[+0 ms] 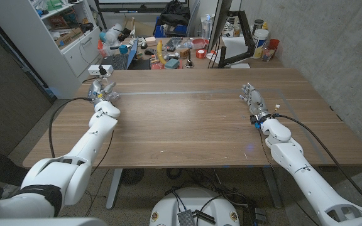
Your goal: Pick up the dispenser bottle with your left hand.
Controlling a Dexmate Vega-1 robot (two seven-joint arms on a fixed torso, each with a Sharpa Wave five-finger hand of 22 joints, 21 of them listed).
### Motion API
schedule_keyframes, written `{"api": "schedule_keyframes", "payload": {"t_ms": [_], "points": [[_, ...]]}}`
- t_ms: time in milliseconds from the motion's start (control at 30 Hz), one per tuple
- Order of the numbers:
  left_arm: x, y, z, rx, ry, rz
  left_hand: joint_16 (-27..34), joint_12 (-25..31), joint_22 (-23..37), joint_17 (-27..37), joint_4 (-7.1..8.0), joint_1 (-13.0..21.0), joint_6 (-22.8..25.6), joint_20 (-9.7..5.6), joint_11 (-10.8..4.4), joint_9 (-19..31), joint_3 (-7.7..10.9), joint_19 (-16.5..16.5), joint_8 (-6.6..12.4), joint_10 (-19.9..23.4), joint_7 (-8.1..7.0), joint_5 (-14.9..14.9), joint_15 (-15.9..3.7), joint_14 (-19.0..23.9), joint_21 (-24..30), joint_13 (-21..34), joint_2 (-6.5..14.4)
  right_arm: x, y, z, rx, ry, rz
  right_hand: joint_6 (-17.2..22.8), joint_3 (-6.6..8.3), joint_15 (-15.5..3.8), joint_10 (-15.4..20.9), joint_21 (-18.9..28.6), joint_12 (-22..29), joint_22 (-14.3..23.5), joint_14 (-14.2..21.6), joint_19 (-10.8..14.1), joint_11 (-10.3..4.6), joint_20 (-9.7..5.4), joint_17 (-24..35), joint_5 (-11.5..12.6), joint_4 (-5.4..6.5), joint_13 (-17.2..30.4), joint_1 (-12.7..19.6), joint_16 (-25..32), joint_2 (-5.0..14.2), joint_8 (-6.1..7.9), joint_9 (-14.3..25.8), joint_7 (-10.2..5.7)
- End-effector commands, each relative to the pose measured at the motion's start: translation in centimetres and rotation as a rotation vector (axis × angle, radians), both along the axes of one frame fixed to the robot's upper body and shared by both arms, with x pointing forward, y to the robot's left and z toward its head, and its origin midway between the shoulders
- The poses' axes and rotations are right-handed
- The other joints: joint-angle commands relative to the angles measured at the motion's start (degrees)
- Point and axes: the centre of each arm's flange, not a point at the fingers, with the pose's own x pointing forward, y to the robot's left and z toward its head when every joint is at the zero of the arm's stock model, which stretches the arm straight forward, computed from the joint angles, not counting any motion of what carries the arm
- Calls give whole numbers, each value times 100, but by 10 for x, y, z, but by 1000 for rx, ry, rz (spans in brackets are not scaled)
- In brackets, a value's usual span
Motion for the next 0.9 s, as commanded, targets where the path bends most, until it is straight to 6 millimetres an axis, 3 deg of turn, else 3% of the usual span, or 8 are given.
{"api": "schedule_keyframes", "payload": {"t_ms": [33,267,900], "points": [[-4,2,-1,-32,-54,12,73,-57,-19,5,-72,602,306,-192,-237,22,177,305,44,498,192,-25,-955,609,82,20,484,-1,-1,1,-1,-4,-1,76,-36,-23,42,-19,24,19,39,42,6,-522,17,38,8,29,42,-4,321,13,19,2],[-8,0,2,-29,-67,14,29,-79,-34,-1,-60,660,621,-252,-287,24,205,492,77,762,268,-66,-999,916,91,19,482,-1,-2,1,0,-6,0,71,-40,-30,39,-34,21,19,41,39,10,-522,17,39,9,29,42,-6,324,9,19,0],[-21,-5,12,-29,-68,30,-38,-105,-33,-6,-52,682,761,-276,-309,25,213,617,63,905,270,-101,-998,1034,96,18,455,0,-4,-1,6,-11,8,76,-46,-26,38,-69,16,20,41,38,10,-520,14,43,4,29,52,-11,334,9,19,0]]}}
